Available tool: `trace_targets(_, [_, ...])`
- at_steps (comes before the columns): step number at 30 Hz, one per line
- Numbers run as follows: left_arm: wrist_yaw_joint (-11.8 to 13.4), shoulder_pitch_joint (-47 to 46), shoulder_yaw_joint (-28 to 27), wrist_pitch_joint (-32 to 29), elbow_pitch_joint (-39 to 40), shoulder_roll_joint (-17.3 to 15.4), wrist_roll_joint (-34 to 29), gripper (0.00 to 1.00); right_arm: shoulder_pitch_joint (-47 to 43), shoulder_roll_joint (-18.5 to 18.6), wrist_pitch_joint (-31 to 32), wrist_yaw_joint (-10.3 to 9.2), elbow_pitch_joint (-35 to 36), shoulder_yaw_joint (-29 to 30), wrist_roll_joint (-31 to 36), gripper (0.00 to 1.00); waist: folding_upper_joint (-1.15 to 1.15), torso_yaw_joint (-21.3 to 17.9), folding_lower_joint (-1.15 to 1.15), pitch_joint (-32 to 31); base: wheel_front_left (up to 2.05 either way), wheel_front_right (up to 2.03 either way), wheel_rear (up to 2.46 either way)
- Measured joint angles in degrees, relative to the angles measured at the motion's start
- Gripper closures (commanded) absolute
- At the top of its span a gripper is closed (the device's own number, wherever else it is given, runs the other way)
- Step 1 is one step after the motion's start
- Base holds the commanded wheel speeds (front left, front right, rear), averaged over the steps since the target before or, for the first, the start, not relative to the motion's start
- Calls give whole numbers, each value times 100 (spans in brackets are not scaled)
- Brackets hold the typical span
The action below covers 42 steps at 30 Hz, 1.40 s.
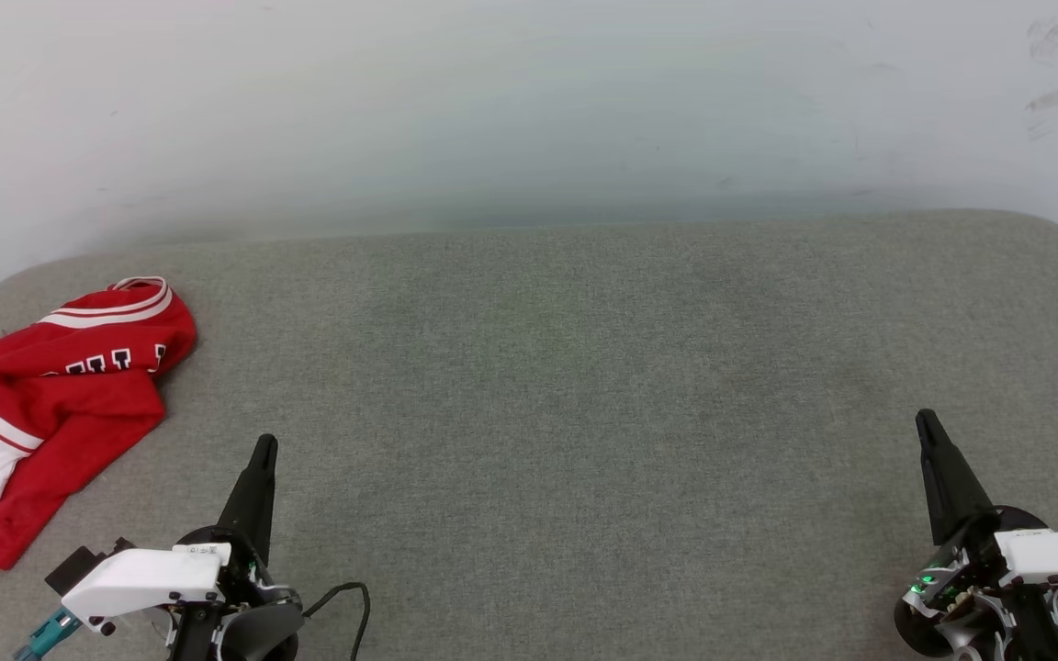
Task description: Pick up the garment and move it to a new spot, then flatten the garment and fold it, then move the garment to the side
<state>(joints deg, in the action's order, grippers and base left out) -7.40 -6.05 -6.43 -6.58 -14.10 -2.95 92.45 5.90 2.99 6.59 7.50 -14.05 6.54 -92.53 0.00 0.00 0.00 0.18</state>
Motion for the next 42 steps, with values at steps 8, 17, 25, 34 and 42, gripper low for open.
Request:
trace_targets(8, [0, 0, 0, 0, 0, 0, 0, 100, 0, 0, 0, 0, 0, 0, 0, 100, 0, 0, 0, 0, 0, 0, 0])
trace_targets(17, [0, 0, 0, 0, 0, 1, 0, 100, 0, 0, 0, 0, 0, 0, 0, 100, 0, 0, 0, 0, 0, 0, 0])
trace_targets(25, [0, 0, 0, 1, 0, 1, 0, 100, 0, 0, 0, 0, 0, 0, 0, 100, 0, 0, 0, 0, 0, 0, 0])
trace_targets(34, [3, 40, 14, 2, -73, 8, 1, 0, -48, -3, 0, -1, -66, -4, -2, 0, 0, 0, 0, 0, 0, 0, 0])
trace_targets(42, [9, 294, 54, 129, -223, 27, -45, 0, -302, -15, -118, -10, -224, -90, 34, 0, 0, -3, 0, 5, 0, 0, 0])
